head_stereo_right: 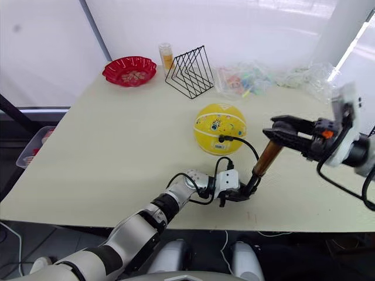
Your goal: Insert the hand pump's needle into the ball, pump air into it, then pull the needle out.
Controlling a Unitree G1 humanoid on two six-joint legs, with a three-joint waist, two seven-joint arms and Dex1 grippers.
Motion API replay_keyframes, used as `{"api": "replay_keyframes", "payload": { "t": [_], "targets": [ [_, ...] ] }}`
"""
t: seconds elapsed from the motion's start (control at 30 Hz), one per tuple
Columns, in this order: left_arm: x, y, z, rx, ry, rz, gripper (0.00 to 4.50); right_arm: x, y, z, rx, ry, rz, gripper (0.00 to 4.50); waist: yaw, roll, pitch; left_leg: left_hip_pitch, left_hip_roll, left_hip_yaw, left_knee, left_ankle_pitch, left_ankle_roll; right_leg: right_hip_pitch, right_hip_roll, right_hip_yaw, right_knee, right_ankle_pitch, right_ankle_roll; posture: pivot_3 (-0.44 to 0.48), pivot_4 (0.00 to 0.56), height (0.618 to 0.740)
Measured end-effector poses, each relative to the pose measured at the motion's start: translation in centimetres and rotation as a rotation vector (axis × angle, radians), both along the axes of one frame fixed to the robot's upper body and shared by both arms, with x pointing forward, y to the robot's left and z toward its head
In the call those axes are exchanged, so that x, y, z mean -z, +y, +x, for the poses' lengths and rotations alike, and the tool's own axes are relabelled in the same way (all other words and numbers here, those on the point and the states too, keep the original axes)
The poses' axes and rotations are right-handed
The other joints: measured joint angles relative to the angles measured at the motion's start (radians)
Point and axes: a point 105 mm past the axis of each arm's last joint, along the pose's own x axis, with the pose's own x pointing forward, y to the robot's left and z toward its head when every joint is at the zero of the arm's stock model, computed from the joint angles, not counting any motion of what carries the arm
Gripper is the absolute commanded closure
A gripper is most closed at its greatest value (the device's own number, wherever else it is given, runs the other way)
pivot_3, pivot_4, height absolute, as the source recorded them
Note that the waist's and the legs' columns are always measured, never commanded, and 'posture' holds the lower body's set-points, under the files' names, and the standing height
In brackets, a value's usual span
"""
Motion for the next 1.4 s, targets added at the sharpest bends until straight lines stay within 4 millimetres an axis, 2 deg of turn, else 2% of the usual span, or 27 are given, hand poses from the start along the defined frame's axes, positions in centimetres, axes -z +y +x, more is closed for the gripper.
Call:
{"api": "replay_keyframes", "payload": {
  "t": [0.1,0.23,0.33,0.4,0.47,0.67,0.8,1.0,1.03,1.1,1.17,1.2,1.3,1.4],
  "targets": [
    [0.1,0.0,-0.1,0.000,0.002,0.001,3.38,2.3,0.5,0.1,0.016,0.033,-0.014,2.53,0.000,-0.002,-0.002,0.000,0.000,-0.001,-0.001,0.000,0.000,0.000,0.000,0.000,0.000,0.000,0.000,0.000,0.150,0.735],
    [0.1,0.1,-0.1,0.002,0.003,0.003,3.38,6.3,1.6,0.1,0.043,0.081,-0.044,2.53,0.000,0.000,-0.005,0.001,0.000,0.000,-0.002,0.000,0.000,-0.001,0.000,0.000,0.000,0.000,-0.001,0.000,0.150,0.735],
    [0.1,0.1,-0.1,0.002,0.003,0.003,3.38,7.5,1.7,0.1,0.049,0.092,-0.061,2.53,0.000,0.001,-0.005,0.001,0.000,0.000,-0.003,0.000,0.000,-0.001,0.000,0.000,0.000,0.000,-0.001,0.000,0.150,0.735],
    [0.1,0.0,-0.1,0.002,0.003,0.003,3.38,7.5,1.6,0.1,0.046,0.092,-0.059,2.53,0.000,0.002,-0.005,0.001,0.000,0.000,-0.003,0.000,0.000,-0.001,0.000,0.000,0.000,0.000,-0.001,0.000,0.150,0.735],
    [0.1,0.0,-0.1,0.004,0.002,0.003,3.38,6.9,1.5,0.3,0.045,0.086,-0.038,2.53,0.000,0.003,-0.004,0.000,0.000,0.000,-0.003,0.000,0.000,-0.001,0.000,0.000,0.000,0.000,-0.001,0.000,0.150,0.735],
    [0.0,0.0,-0.1,0.008,0.002,0.002,3.38,-0.3,0.5,0.2,-0.002,-0.064,0.064,2.53,0.001,0.006,-0.002,0.000,0.000,0.000,-0.003,0.000,0.000,-0.001,0.000,-0.001,0.000,0.000,-0.001,0.000,0.150,0.735],
    [0.0,0.0,0.0,0.007,0.001,0.001,3.38,-2.8,-0.1,0.1,-0.005,-0.104,0.086,2.53,0.001,0.006,-0.002,0.000,0.000,0.001,-0.003,0.000,0.000,-0.001,0.000,0.000,0.000,0.000,-0.001,0.000,0.150,0.735],
    [-0.2,-0.1,0.0,0.013,0.001,-0.001,3.38,-3.3,-0.1,0.1,0.009,-0.093,0.074,2.53,0.001,0.006,-0.001,-0.001,0.000,0.001,-0.003,0.000,0.000,-0.002,0.000,0.000,-0.001,0.000,-0.001,0.000,0.150,0.735],
    [-0.1,-0.1,-0.1,0.012,0.002,0.000,3.38,-2.9,-0.1,0.0,0.013,-0.092,0.074,2.53,0.002,0.005,-0.002,-0.001,0.000,0.001,-0.003,0.000,0.000,-0.002,0.000,0.000,-0.001,0.000,-0.001,0.000,0.150,0.735],
    [0.2,0.1,-0.3,0.008,0.010,0.002,3.38,-0.6,0.3,-0.3,0.031,-0.067,0.069,2.53,0.002,-0.003,-0.007,0.000,0.000,0.000,-0.006,0.000,0.000,-0.002,0.000,-0.001,-0.001,-0.001,-0.002,0.000,0.150,0.735],
    [0.2,0.1,-0.2,0.005,0.008,0.003,3.38,1.4,0.5,-0.2,0.053,-0.043,0.074,2.53,0.000,-0.002,-0.008,0.001,0.000,0.001,-0.006,0.000,0.000,-0.002,0.000,0.000,-0.001,-0.001,-0.002,0.000,0.150,0.735],
    [0.2,0.1,-0.2,0.003,0.007,0.004,3.38,3.0,0.9,-0.1,0.069,-0.029,0.074,2.53,-0.001,-0.002,-0.009,0.001,0.000,0.001,-0.006,0.000,0.000,-0.002,0.000,0.001,-0.001,-0.001,-0.002,0.000,0.150,0.735],
    [0.2,0.1,-0.2,0.003,0.007,0.004,3.38,4.5,1.2,-0.1,0.074,-0.018,0.049,2.53,0.000,-0.001,-0.009,0.001,0.000,0.001,-0.006,0.000,0.000,-0.002,0.000,0.001,-0.001,-0.001,-0.002,0.000,0.150,0.735],
    [0.3,0.2,-0.2,0.005,0.008,0.007,3.38,8.0,1.9,-0.1,0.102,-0.003,0.039,2.53,0.001,-0.002,-0.011,0.002,0.000,0.000,-0.008,0.000,0.000,-0.002,0.001,0.000,-0.001,-0.001,-0.002,0.000,0.150,0.735]
  ]
}}
